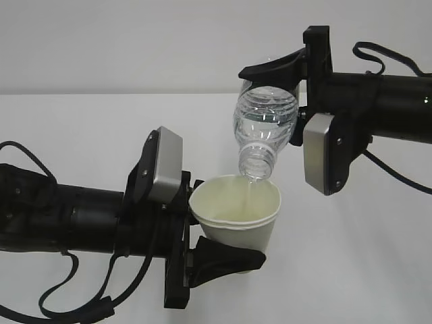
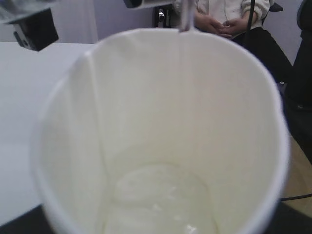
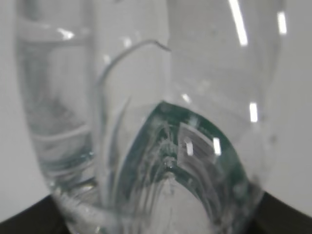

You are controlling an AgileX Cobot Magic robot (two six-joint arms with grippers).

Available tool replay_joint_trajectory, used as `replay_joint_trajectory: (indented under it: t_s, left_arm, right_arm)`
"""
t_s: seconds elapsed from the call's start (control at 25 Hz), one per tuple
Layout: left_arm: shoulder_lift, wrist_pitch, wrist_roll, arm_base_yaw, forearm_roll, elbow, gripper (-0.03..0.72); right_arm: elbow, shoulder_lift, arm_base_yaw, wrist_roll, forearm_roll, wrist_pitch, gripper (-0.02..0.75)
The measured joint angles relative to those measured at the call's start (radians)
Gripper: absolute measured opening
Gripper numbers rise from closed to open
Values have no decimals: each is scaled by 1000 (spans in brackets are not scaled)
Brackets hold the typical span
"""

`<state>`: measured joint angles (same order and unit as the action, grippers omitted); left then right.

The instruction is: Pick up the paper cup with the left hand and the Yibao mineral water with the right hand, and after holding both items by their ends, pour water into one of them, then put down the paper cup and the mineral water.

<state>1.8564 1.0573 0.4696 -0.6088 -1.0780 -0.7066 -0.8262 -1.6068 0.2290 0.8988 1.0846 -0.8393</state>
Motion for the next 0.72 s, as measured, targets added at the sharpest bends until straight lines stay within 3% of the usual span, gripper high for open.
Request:
replay_joint_trajectory:
  t_s: [0.72]
  left_arm:
    - [0,0,0,0,-15,0,429]
  right_arm:
    - [0,0,0,5,5,0,444]
